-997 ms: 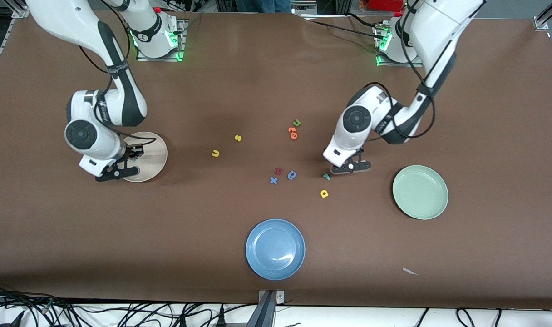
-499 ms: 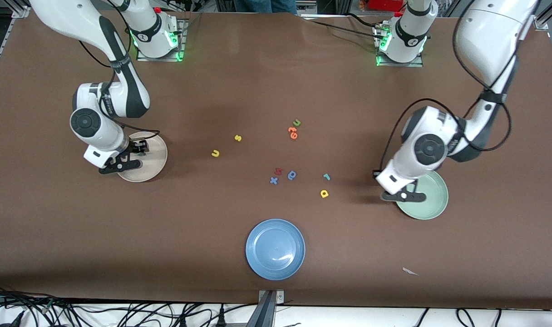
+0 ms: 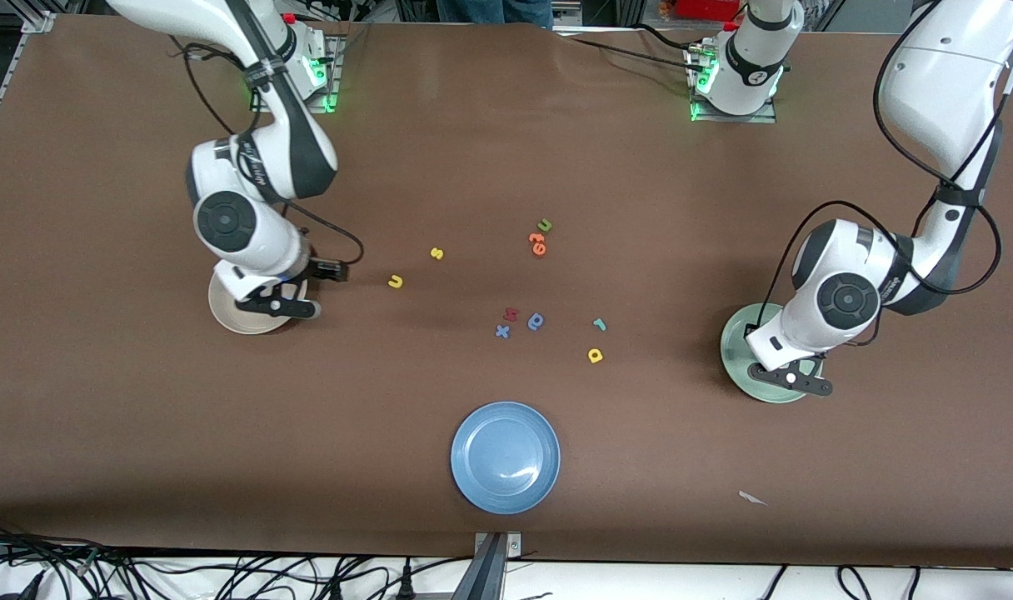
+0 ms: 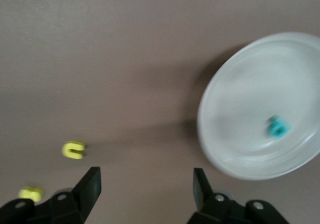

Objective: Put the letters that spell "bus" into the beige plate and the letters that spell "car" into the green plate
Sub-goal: 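Release the teal c on the green plate while the right gripper returns, then grasp a yellow letter with the right gripper while the left gripper reaches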

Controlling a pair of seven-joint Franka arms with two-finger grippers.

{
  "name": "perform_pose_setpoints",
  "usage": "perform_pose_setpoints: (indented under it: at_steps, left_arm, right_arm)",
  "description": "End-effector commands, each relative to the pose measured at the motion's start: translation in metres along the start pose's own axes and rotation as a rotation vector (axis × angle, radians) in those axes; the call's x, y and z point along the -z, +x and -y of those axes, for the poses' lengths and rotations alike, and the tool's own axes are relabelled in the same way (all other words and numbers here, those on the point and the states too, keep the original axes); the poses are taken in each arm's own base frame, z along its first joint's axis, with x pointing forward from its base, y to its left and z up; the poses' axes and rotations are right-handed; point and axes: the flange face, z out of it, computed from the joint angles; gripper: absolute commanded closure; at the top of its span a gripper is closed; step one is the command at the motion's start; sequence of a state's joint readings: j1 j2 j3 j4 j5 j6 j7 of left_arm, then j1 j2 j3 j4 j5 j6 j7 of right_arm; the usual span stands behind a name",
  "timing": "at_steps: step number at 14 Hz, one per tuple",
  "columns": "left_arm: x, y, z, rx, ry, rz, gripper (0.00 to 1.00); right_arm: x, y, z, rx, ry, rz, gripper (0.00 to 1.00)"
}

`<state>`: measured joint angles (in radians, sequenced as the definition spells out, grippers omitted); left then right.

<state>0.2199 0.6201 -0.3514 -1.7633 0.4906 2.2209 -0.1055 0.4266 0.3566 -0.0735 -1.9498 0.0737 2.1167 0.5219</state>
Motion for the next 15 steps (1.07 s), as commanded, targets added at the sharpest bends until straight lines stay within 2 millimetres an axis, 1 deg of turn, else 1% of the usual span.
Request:
perform_pose_setpoints:
  at_steps: [1, 2, 3, 4, 5, 6, 7, 8, 10, 11, 12, 15]
  left_arm:
    - [0.022, 0.019, -0.016, 0.029, -0.059, -0.034, 0.00]
    - [0.030, 0.025, -0.027, 0.091, -0.129, -0.041, 0.00]
    - [0.033, 0.028, -0.047, 0.133, -0.170, -0.036, 0.00]
    - [0.035, 0.031, -0.071, 0.178, -0.184, -0.027, 0.00]
    - [0.033, 0.033, -0.092, 0.226, -0.187, -0.015, 0.00]
    - [0.032, 0.034, -0.108, 0.276, -0.188, -0.004, 0.00]
    - [0.031, 0.034, -0.131, 0.304, -0.189, 0.005, 0.00]
    - [0.033, 0.034, -0.150, 0.340, -0.200, 0.014, 0.00]
    - [0.034, 0.032, -0.181, 0.385, -0.223, 0.035, 0.00]
    - [0.033, 0.030, -0.195, 0.404, -0.220, 0.041, 0.00]
    - [0.034, 0.029, -0.210, 0.435, -0.225, 0.033, 0.00]
    - [0.029, 0.025, -0.256, 0.512, -0.250, 0.013, 0.02]
  right_arm:
    - [-0.016, 0.007, 0.019, -0.173, 0.063, 0.031, 0.23]
    - [-0.025, 0.001, 0.034, -0.196, 0.063, 0.023, 0.26]
    - [-0.035, -0.007, 0.049, -0.224, 0.064, 0.010, 0.26]
    - [-0.048, -0.013, 0.063, -0.245, 0.060, 0.000, 0.27]
    - [-0.060, -0.015, 0.072, -0.255, 0.062, -0.014, 0.28]
    - [-0.067, -0.021, 0.082, -0.253, 0.066, -0.028, 0.31]
    - [-0.071, -0.023, 0.086, -0.261, 0.062, -0.028, 0.31]
    - [-0.078, -0.025, 0.087, -0.256, 0.049, -0.028, 0.35]
    - [-0.082, -0.024, 0.085, -0.258, 0.050, -0.036, 0.36]
    - [-0.083, -0.024, 0.086, -0.257, 0.055, -0.042, 0.39]
    - [-0.087, -0.024, 0.087, -0.256, 0.057, -0.047, 0.42]
    - [-0.101, -0.023, 0.085, -0.260, 0.063, -0.061, 0.44]
